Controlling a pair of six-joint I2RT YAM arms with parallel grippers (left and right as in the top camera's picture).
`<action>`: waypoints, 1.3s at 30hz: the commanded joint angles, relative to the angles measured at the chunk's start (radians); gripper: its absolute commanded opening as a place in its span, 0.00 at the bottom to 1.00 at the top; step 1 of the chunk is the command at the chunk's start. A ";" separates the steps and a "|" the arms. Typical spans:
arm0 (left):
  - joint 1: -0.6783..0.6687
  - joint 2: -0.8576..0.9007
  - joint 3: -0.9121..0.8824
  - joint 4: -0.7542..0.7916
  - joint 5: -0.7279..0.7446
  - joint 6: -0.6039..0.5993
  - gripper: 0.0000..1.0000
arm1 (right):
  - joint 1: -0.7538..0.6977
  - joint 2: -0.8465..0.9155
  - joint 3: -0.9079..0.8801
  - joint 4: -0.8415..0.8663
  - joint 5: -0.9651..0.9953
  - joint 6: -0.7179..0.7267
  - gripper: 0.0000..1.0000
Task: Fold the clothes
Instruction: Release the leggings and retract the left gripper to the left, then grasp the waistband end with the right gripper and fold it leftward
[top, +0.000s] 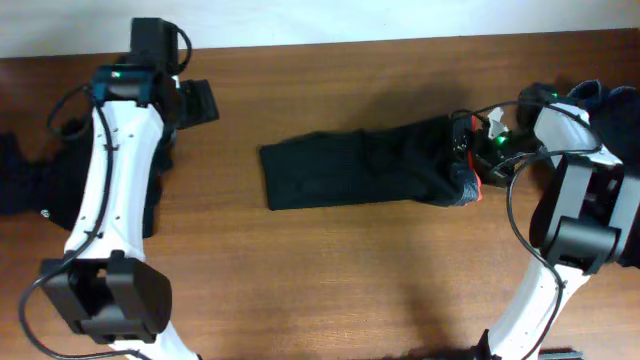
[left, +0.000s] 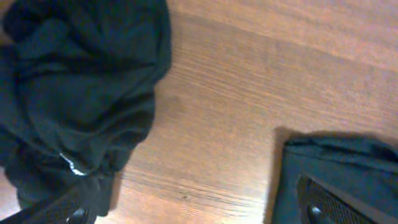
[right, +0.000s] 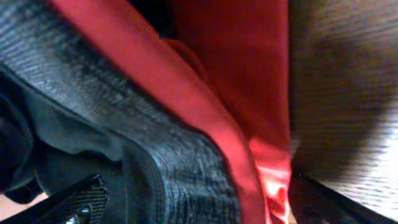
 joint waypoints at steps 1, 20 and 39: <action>0.003 -0.019 0.018 -0.015 -0.013 0.015 0.99 | 0.006 0.015 -0.061 0.062 -0.043 0.033 0.82; 0.003 -0.019 0.017 -0.043 -0.018 0.015 0.99 | -0.060 -0.012 0.124 -0.034 -0.096 -0.014 0.04; 0.041 -0.087 0.023 -0.040 -0.016 0.015 0.99 | 0.304 -0.047 0.402 -0.278 -0.079 -0.132 0.04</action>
